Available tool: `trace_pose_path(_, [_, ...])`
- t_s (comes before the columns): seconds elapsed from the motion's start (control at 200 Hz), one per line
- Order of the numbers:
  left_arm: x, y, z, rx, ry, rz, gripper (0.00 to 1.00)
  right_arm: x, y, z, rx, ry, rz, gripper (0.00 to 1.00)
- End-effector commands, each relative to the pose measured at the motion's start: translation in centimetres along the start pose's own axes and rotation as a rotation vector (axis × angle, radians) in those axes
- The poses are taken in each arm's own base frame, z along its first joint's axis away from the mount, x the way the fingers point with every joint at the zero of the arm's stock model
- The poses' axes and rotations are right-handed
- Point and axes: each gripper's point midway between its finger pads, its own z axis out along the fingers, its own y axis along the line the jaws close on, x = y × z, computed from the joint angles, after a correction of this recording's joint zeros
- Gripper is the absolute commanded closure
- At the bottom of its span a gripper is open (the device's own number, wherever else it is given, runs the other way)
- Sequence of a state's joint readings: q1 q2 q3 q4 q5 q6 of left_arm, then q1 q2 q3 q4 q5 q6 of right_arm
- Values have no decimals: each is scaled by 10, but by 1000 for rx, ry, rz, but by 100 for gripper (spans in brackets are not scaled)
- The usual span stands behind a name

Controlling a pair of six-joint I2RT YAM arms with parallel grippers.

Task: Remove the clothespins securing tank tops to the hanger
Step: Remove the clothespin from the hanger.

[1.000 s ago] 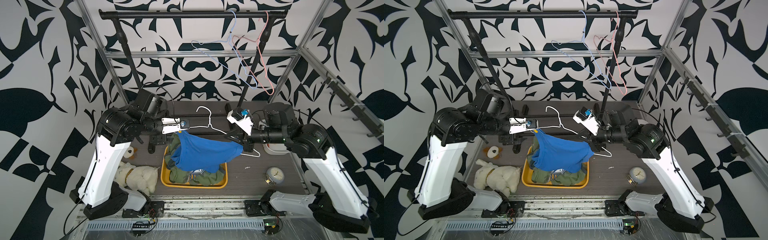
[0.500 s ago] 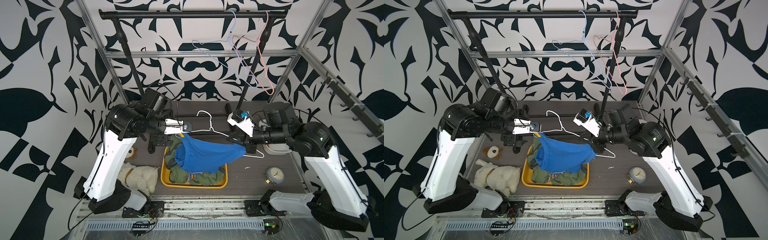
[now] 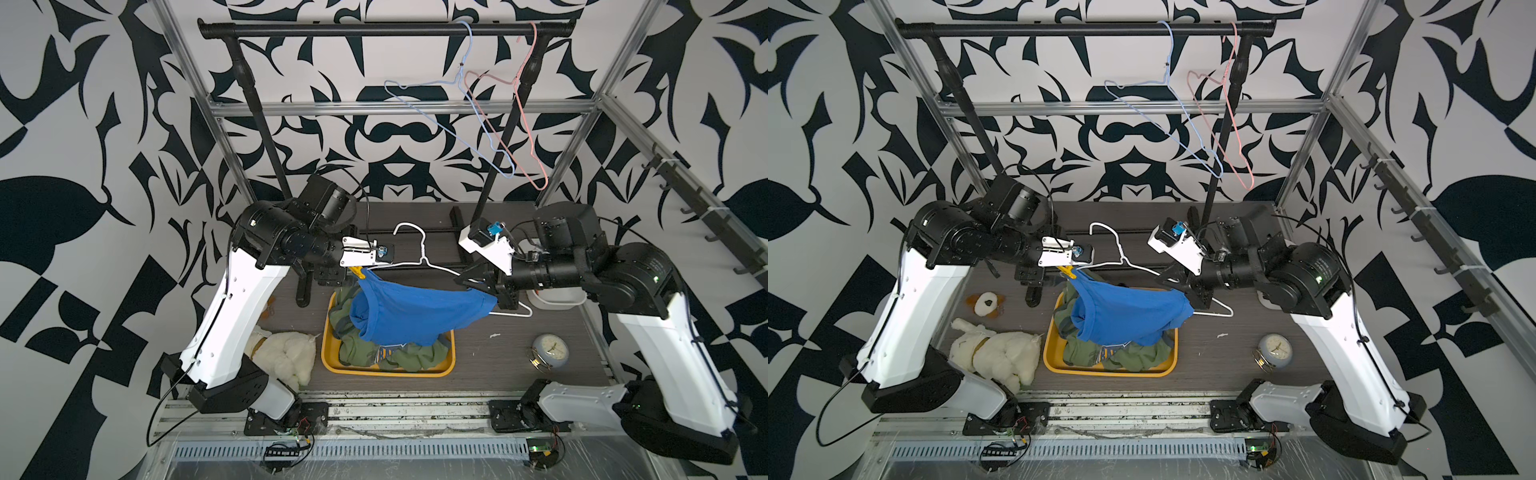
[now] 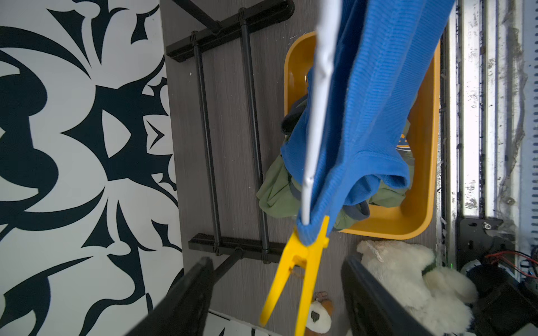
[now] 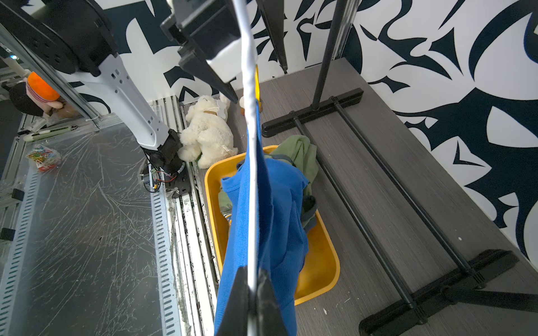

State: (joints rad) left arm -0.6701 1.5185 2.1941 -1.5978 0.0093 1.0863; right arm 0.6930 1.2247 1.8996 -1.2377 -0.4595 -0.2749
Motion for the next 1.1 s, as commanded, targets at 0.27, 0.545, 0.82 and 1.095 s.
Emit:
trace_pose_path(0.27, [10,-23,7,109,60,8,39,-13,5,-15,10,-61,-42,100])
trace_pose_path(0.545, [15,-29,6,122,87,16,54,-15,4,-18,21,-70,-51,100])
trace_pose_path(0.82, [17,-31,7,134,98,19,56,-16,5,-20,24,-79,-52,100])
trace_pose_path(1.095, [19,-33,8,140,109,16,67,-18,5,-22,28,-89,-57,100])
